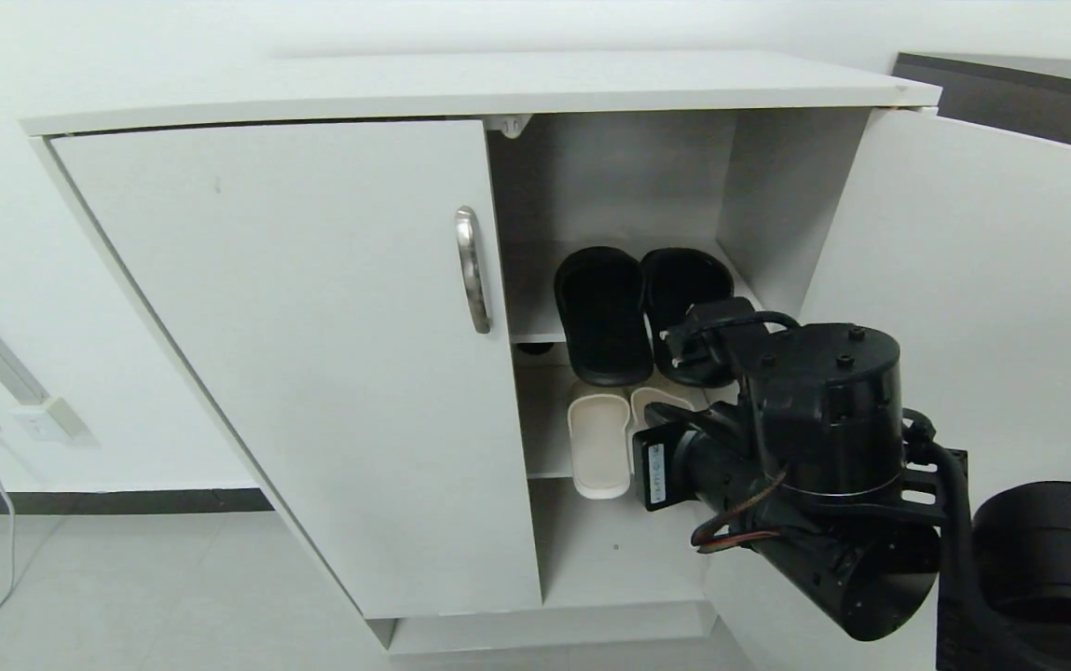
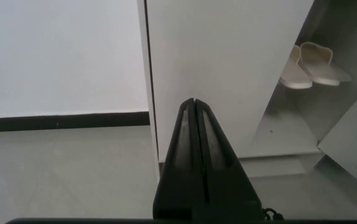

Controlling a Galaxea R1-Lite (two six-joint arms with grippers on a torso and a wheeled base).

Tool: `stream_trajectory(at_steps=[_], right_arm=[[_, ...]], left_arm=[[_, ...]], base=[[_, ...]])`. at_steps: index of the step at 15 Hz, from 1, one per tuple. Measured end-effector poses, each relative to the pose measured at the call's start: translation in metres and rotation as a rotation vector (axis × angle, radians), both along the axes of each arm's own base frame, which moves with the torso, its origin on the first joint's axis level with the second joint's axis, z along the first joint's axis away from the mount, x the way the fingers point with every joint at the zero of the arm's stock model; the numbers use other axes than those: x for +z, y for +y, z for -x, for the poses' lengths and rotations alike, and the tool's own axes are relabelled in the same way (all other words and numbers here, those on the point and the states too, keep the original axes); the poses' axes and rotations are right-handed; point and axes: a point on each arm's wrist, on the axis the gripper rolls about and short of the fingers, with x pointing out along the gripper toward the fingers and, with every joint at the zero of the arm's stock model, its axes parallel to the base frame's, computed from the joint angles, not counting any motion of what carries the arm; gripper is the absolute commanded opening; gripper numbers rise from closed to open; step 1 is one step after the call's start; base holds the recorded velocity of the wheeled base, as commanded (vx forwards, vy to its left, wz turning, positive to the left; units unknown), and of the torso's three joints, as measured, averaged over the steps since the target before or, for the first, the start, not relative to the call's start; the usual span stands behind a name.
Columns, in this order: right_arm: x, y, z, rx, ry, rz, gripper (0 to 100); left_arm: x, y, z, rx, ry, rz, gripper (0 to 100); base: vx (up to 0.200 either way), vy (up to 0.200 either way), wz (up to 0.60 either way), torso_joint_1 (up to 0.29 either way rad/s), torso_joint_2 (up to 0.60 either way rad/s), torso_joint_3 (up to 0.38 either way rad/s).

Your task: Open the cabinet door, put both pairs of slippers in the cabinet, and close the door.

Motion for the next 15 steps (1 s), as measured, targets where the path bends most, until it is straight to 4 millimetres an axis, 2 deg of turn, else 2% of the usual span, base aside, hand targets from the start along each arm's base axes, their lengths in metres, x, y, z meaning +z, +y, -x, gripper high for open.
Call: stream_trajectory(at_steps=[12,15], right_arm=[[-0.006,-0.001,0.002,0.002,0.008,0.009,0],[-0.010,-0.003,0.003,0.000,0.017,0.020,0]], left_arm=[[0.000,0.000,0.000,-0.001,0.000,-0.001,0],[0.000,0.000,0.000,0.001,0.000,-0.005,0]], base=[[-0.200,0.000,0.00,0.003,0.00,0.002],[0.000,0.000,0.00,0.000,0.00,0.000]])
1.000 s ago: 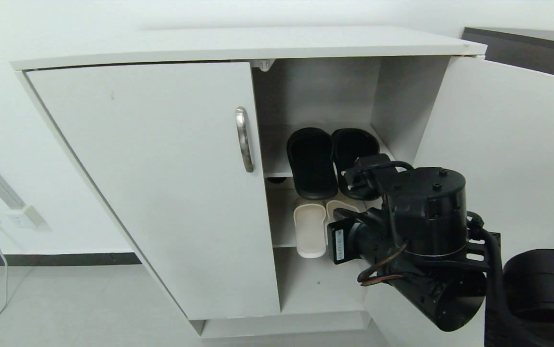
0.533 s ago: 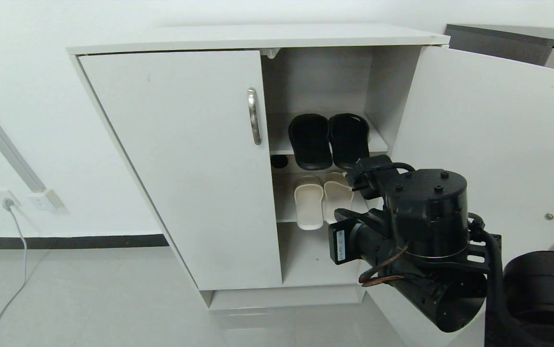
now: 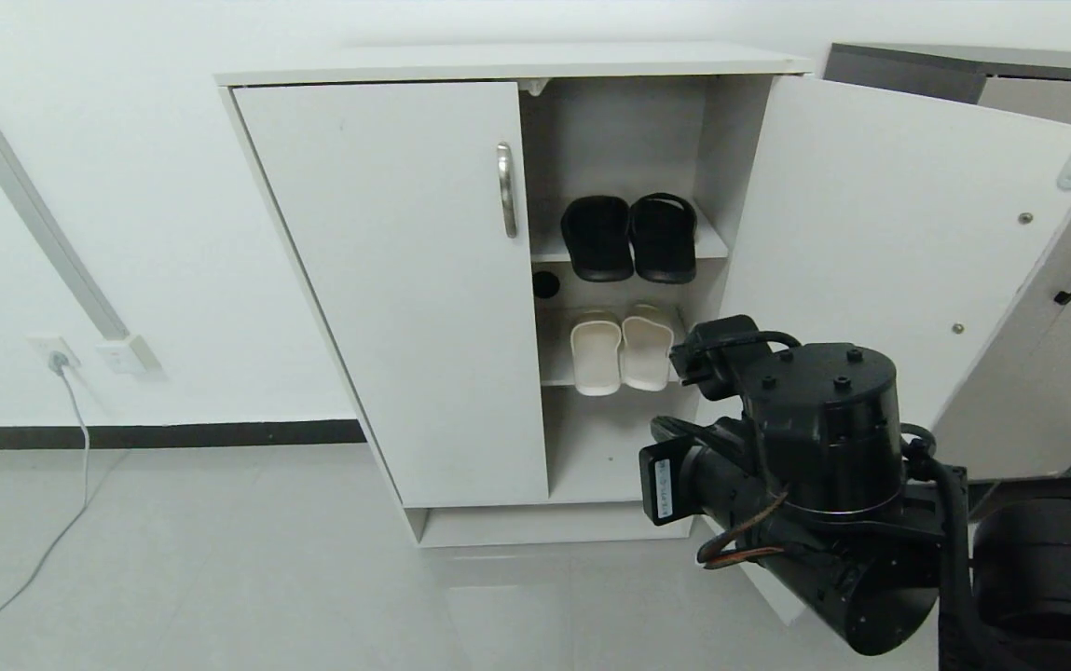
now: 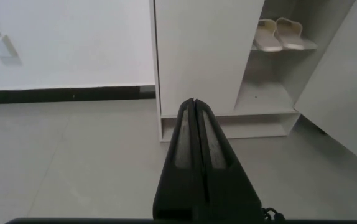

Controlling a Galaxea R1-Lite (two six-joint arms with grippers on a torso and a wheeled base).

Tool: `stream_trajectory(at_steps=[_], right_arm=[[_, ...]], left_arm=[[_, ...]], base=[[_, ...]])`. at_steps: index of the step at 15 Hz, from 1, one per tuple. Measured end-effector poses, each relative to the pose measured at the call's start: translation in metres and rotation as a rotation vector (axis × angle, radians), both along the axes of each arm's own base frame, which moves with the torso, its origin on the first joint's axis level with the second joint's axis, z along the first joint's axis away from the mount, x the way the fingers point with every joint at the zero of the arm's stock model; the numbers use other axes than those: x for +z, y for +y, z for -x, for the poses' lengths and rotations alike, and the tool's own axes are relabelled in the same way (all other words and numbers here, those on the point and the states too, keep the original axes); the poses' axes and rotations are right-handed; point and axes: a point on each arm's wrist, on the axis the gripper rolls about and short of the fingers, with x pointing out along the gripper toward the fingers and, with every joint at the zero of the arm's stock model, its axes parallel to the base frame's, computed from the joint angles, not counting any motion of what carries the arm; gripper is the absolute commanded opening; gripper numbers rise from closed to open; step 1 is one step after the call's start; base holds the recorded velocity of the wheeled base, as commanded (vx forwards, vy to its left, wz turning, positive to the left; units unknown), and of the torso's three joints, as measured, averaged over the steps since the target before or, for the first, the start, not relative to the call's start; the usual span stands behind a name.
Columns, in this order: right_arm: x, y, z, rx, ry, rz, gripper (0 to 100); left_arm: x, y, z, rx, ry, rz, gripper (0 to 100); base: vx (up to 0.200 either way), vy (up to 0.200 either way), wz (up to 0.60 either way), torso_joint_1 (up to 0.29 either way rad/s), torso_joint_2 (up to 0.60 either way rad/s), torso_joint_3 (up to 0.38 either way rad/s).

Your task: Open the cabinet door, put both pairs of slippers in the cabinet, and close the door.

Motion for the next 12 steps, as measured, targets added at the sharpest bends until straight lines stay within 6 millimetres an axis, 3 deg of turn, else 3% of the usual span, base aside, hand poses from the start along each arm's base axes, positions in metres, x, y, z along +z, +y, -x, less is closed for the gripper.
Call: stream_trajectory(at_steps=[12], right_arm=[[-0.014,-0.009,0.001,0.003,-0.010,0.036,0]], left_arm=[[0.000,0.000,0.000,0.000,0.000,-0.001,0]], base=[[0.000,0.000,0.00,0.000,0.00,0.000]])
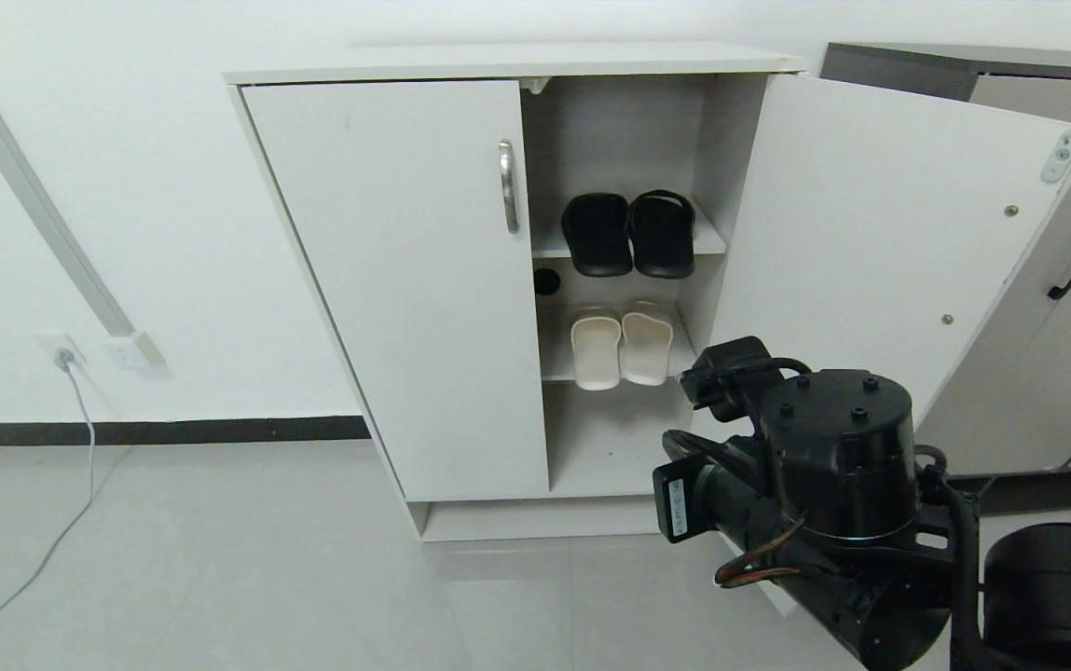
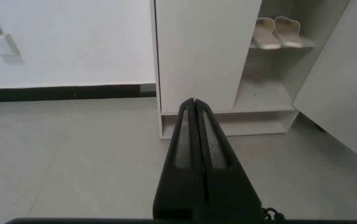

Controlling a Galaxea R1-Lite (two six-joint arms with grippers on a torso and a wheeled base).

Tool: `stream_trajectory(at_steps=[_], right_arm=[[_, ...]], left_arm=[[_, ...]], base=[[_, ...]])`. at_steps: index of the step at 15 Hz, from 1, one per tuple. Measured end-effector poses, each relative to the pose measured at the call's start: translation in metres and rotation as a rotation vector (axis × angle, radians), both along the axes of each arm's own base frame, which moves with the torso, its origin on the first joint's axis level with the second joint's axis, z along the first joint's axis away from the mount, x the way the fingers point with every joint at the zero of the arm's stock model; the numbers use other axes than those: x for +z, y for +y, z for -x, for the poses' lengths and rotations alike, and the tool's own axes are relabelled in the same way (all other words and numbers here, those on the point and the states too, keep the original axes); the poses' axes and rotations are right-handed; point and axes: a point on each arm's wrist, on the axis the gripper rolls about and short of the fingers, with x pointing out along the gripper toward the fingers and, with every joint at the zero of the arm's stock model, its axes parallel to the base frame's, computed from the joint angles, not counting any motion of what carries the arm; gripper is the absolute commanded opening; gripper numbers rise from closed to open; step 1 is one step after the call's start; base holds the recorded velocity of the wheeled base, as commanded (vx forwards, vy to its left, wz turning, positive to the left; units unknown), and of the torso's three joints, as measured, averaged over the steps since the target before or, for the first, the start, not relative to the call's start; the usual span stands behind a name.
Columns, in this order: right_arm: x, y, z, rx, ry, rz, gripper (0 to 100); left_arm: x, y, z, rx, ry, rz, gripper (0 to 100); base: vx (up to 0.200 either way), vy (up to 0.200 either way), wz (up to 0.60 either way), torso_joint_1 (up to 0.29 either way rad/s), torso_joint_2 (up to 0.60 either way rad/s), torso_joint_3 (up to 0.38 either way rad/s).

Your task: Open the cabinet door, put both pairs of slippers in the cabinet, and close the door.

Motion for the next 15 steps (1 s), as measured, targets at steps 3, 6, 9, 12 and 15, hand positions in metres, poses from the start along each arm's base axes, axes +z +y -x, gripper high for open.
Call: stream_trajectory(at_steps=[3,6,9,12,15], right_arm=[[-0.0007,0.0000,0.0001,0.001,0.002,0.001,0],[-0.0016,-0.0002,0.0000,0.001,0.003,0.005,0],[-0.0029,-0.0005,0.0004,0.002,0.007,0.012,0],[-0.0036,-0.0006,0.0007,0.003,0.009,0.015,0],[-0.0029,0.0002,0.0010,0.005,0.006,0.010,0]], left_arm=[[0.0000,0.0000,0.0000,0.000,0.000,0.000,0],[0.0000,0.0000,0.0000,0.000,0.000,0.000,0],[0.0000,0.0000,0.0000,0.000,0.000,0.000,0],[-0.0002,0.0000,0.0000,0.000,0.001,0.000,0],[0.0002,0.0000,0.0000,0.000,-0.001,0.000,0]], base=[[0.000,0.000,0.00,0.000,0.00,0.000],[0.000,0.000,0.00,0.000,0.00,0.000],[0.000,0.000,0.00,0.000,-0.10,-0.091],[0.000,0.000,0.00,0.025,-0.22,-0.342],[0.000,0.000,0.00,0.037,-0.55,-0.362]])
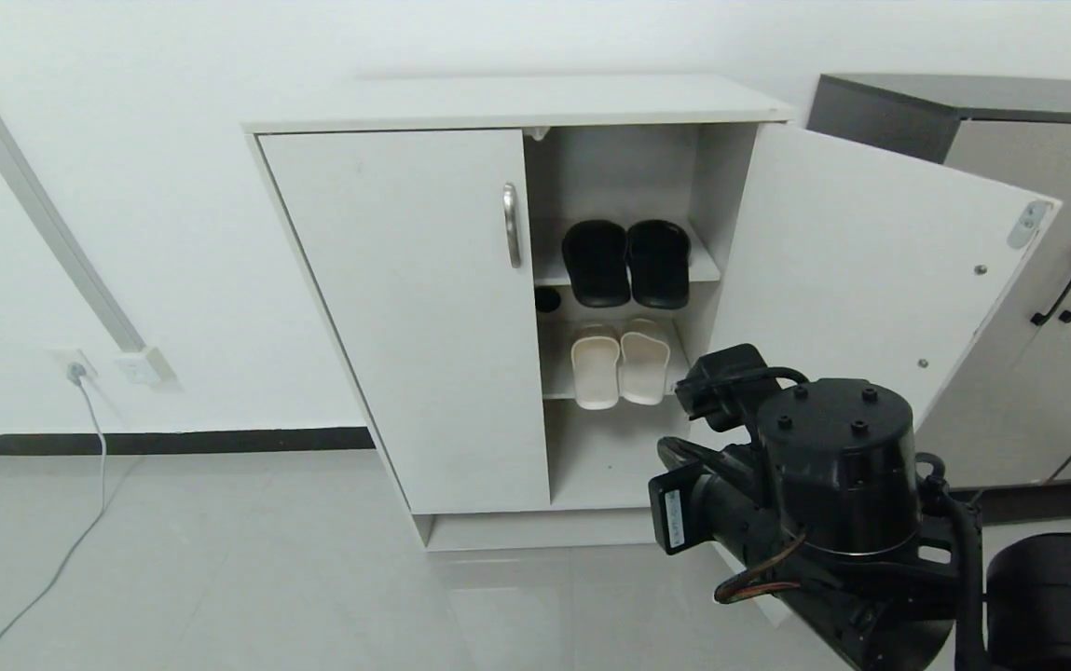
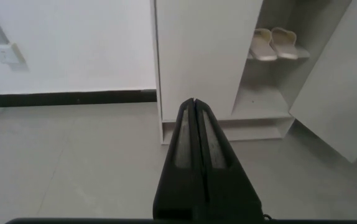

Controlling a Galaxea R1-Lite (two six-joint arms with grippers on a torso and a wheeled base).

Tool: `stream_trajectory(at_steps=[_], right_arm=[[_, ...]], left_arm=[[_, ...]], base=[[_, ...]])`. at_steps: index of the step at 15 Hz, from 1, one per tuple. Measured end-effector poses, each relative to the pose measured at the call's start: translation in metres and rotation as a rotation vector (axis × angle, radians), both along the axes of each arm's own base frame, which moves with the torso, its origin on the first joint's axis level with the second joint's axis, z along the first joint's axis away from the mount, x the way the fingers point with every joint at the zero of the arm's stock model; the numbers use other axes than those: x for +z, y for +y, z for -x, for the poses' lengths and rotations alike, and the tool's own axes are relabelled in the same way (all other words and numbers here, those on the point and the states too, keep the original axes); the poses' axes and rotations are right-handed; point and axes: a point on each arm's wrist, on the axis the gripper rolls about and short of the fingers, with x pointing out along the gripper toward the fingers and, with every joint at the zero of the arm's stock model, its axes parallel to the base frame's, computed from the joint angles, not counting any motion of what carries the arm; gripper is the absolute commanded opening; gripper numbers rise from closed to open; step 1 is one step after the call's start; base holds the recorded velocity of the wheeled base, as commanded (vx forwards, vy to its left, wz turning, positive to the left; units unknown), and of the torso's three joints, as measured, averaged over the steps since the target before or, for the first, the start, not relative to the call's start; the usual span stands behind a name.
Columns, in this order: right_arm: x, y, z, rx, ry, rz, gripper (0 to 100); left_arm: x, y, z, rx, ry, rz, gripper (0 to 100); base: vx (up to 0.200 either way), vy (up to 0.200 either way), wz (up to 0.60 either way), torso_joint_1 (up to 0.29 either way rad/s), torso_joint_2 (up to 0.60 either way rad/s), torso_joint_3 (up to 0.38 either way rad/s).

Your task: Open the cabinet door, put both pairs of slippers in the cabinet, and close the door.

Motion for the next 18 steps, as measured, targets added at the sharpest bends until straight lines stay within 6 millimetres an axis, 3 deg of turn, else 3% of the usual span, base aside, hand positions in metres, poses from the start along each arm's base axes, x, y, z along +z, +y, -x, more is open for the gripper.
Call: stream_trajectory(at_steps=[18], right_arm=[[-0.0029,-0.0005,-0.0004,-0.002,0.007,0.010,0]], left_arm=[[-0.0002,0.0000,0.0000,0.000,0.001,0.000,0]], base=[[0.000,0.000,0.00,0.168,-0.49,-0.322]])
